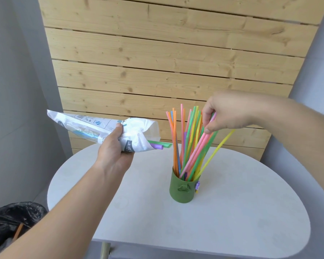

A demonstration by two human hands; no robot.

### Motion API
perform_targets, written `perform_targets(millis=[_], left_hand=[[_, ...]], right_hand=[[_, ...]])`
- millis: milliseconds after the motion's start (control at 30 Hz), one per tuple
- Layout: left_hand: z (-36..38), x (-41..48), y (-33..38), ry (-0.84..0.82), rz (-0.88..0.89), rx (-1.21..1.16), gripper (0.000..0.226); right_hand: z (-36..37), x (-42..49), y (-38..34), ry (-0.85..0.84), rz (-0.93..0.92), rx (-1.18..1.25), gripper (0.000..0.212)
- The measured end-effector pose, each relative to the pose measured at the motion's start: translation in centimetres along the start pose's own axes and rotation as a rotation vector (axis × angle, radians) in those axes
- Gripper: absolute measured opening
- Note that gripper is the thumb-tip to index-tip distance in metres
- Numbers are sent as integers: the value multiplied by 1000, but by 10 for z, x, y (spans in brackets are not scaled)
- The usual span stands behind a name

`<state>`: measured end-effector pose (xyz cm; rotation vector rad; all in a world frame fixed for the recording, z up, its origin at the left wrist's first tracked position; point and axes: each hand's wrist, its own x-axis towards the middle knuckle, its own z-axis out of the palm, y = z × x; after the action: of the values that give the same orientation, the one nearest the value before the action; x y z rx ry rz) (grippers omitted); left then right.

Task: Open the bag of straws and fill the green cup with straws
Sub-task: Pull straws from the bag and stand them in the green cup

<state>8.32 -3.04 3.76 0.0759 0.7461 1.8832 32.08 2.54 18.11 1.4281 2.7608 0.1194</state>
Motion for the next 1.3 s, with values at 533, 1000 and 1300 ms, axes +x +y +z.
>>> perform_targets(millis=[533, 1000, 1300], left_hand=[[4, -5, -1, 2, 7, 32, 30], [5, -6, -2, -2, 0, 38, 17], [4, -8, -2, 4, 3, 51, 37]], right_hand=[[42, 23, -4, 10, -84, -114, 32], [47, 11, 0, 162, -71, 150, 49], [53, 8, -5, 473, -20, 207, 53]])
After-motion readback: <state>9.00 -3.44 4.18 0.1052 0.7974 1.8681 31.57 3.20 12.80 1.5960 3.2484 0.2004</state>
